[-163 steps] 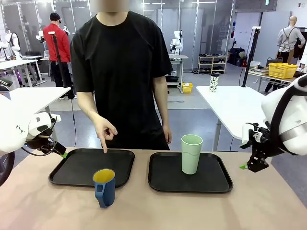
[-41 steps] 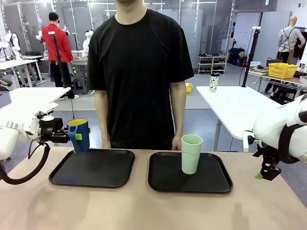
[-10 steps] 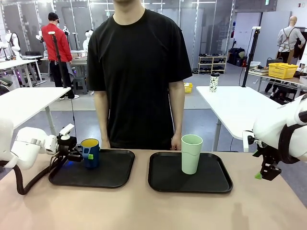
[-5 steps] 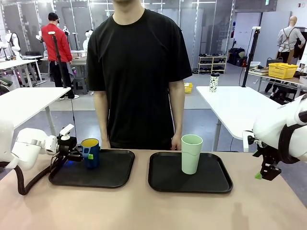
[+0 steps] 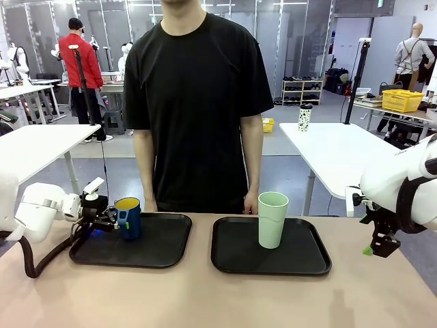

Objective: Sort and store the cups by type.
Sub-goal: Pick up the Handle plastic cup and place it into the empty Flat Tray.

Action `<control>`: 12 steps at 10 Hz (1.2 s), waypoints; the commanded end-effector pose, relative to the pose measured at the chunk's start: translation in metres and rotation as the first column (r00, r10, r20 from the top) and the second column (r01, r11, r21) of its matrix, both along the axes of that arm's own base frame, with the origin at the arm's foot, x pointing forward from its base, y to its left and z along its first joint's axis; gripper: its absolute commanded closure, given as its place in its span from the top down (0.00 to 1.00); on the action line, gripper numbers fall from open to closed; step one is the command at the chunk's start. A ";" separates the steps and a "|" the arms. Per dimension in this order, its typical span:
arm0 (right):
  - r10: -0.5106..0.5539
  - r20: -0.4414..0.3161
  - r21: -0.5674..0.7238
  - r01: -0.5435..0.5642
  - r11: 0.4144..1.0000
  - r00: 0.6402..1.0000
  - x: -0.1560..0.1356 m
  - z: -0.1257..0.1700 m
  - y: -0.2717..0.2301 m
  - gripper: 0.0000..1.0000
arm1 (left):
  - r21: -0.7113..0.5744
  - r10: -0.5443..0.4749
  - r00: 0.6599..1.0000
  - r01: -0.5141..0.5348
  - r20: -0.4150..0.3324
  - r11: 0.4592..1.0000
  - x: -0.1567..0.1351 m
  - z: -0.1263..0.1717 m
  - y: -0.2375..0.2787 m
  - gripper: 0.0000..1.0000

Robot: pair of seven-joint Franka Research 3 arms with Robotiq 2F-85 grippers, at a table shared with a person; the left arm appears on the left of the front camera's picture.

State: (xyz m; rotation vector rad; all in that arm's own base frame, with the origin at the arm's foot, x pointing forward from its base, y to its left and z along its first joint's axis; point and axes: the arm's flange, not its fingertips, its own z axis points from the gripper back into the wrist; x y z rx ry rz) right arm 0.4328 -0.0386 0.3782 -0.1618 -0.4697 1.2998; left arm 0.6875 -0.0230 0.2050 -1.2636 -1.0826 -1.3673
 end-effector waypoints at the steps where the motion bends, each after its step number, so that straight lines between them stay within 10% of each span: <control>1: -0.001 0.015 0.003 0.001 1.000 1.000 0.002 -0.001 0.002 1.00 | -0.013 0.019 1.000 -0.019 0.010 1.000 0.004 -0.006 0.003 1.00; 12: -0.001 0.015 0.003 0.001 1.000 1.000 0.002 -0.001 0.002 1.00 | 0.040 0.147 0.989 -0.147 0.016 0.988 -0.049 0.016 0.065 1.00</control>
